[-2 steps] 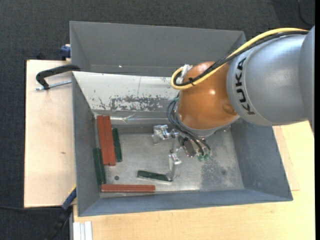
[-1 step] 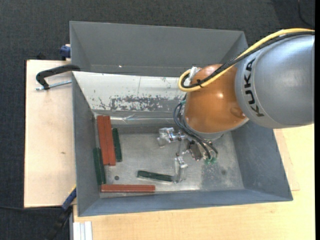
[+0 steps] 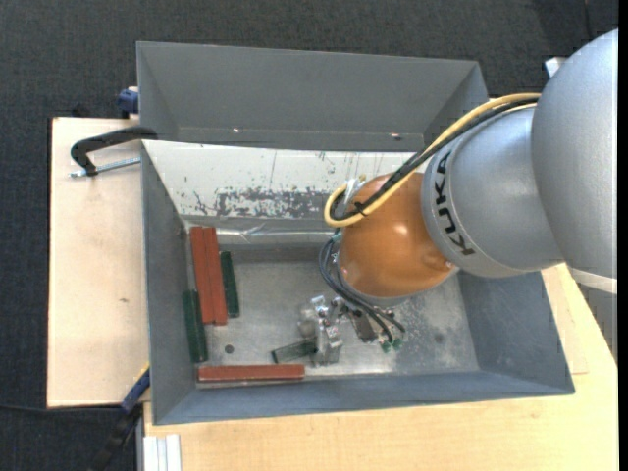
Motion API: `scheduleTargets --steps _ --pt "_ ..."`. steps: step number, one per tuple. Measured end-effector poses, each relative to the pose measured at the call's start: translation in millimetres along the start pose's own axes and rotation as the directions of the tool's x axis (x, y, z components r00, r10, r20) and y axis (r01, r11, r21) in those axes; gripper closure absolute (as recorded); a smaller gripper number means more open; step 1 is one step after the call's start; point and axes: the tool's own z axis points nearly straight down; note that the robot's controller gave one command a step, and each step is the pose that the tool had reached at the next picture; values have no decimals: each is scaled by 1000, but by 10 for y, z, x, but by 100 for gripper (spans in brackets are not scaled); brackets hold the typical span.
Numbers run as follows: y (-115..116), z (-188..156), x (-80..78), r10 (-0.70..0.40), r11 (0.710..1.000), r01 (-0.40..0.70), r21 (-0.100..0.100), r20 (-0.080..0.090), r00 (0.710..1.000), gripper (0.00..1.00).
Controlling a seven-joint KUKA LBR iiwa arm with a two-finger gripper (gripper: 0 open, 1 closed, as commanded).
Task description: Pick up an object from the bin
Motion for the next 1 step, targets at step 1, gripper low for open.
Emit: scheduleTargets --steps 1 --pt "0 0 0 0 1000 0 0 0 1000 100"
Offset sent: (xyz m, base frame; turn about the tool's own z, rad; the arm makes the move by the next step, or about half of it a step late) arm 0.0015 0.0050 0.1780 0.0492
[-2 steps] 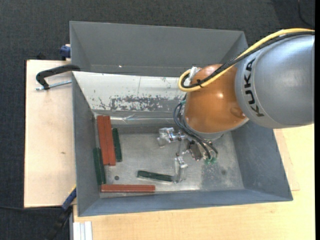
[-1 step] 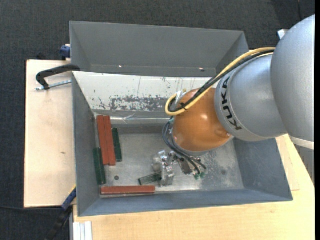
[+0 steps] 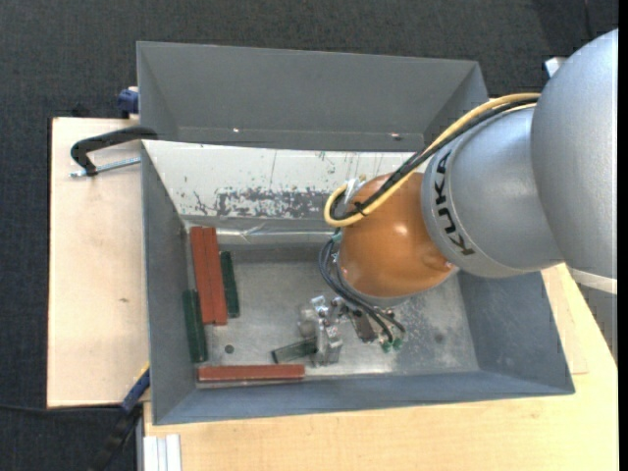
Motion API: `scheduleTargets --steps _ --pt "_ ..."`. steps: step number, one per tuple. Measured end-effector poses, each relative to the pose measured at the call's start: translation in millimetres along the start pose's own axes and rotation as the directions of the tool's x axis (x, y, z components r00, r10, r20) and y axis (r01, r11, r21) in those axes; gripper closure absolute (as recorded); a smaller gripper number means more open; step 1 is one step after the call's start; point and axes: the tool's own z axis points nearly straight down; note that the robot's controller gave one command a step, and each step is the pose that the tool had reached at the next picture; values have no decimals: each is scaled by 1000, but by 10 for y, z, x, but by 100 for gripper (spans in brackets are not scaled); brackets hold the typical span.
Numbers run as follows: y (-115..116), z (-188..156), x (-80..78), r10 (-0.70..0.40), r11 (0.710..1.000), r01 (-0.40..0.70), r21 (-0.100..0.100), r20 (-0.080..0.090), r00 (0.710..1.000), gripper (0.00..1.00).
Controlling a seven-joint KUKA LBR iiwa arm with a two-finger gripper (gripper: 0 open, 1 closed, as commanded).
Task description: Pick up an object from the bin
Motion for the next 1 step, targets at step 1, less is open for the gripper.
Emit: scheduleTargets --steps 1 --pt "52 -1808 -53 48 999 -48 1 10 999 100"
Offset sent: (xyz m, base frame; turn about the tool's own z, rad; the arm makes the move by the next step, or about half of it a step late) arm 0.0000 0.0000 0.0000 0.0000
